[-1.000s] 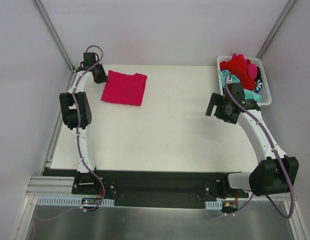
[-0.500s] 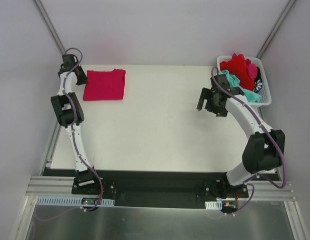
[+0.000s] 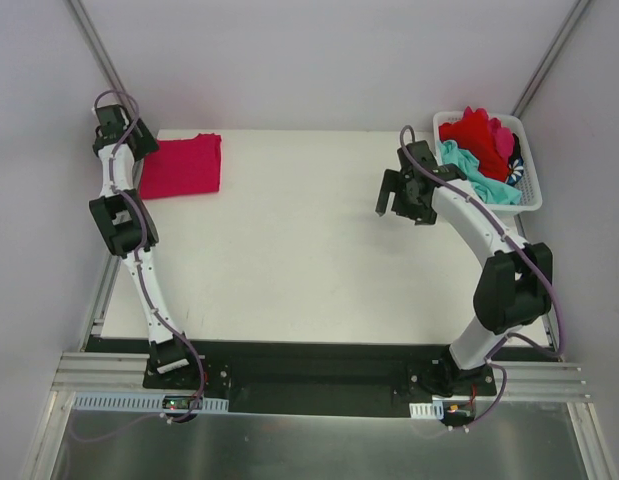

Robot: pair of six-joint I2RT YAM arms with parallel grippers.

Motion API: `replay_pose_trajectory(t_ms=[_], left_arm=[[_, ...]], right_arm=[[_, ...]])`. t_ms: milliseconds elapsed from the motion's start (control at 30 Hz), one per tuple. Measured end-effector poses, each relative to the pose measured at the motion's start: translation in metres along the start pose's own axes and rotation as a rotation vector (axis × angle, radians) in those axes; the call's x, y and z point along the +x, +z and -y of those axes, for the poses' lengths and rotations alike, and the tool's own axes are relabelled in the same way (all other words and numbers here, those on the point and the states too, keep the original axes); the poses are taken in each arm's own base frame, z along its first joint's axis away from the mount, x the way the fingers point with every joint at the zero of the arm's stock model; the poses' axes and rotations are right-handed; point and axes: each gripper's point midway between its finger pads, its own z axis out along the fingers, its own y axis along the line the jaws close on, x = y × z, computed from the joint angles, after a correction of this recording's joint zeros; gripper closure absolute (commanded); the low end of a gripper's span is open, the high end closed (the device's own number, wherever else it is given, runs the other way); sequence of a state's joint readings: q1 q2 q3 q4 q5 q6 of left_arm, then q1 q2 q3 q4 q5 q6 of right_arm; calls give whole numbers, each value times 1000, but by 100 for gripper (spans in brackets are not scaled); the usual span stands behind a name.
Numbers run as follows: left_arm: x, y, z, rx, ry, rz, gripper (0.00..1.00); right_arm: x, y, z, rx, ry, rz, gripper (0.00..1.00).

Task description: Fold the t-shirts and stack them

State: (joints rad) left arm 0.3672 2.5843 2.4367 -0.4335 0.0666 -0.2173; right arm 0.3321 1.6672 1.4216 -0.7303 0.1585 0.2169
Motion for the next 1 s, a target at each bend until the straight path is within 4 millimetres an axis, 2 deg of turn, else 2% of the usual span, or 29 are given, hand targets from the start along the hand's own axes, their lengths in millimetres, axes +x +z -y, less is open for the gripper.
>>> replay_pose_trajectory(t_ms=[67, 200, 300, 367, 467, 567, 667, 767, 867, 1000], left_arm=[[-1, 1, 0, 0, -5, 7, 2], [6, -7, -2, -25, -2, -13, 1], [3, -30, 2, -44, 4, -14, 2], [-3, -54, 10, -44, 11, 1, 1], [-16, -109, 29, -33, 24, 46, 1], [-25, -176, 73, 42, 39, 117, 2], [-7, -244, 129, 170, 76, 155, 2], [33, -288, 170, 302, 128, 125, 1], [67, -298, 173, 347, 150, 56, 1], [99, -286, 153, 316, 142, -41, 1]], right_arm=[[-1, -2, -3, -7, -3, 5, 4], [-6, -4, -9, -31, -8, 24, 4], [-14, -12, -16, -72, -13, 62, 4], [-23, -24, -21, -113, -12, 107, 4], [-35, -50, -31, -207, -3, 207, 4], [-40, -75, -39, -315, 7, 313, 4], [-38, -88, -44, -398, 10, 380, 4], [-30, -89, -43, -428, 7, 402, 4], [-24, -92, -38, -423, -3, 415, 4], [-30, -111, -26, -395, -18, 490, 4]])
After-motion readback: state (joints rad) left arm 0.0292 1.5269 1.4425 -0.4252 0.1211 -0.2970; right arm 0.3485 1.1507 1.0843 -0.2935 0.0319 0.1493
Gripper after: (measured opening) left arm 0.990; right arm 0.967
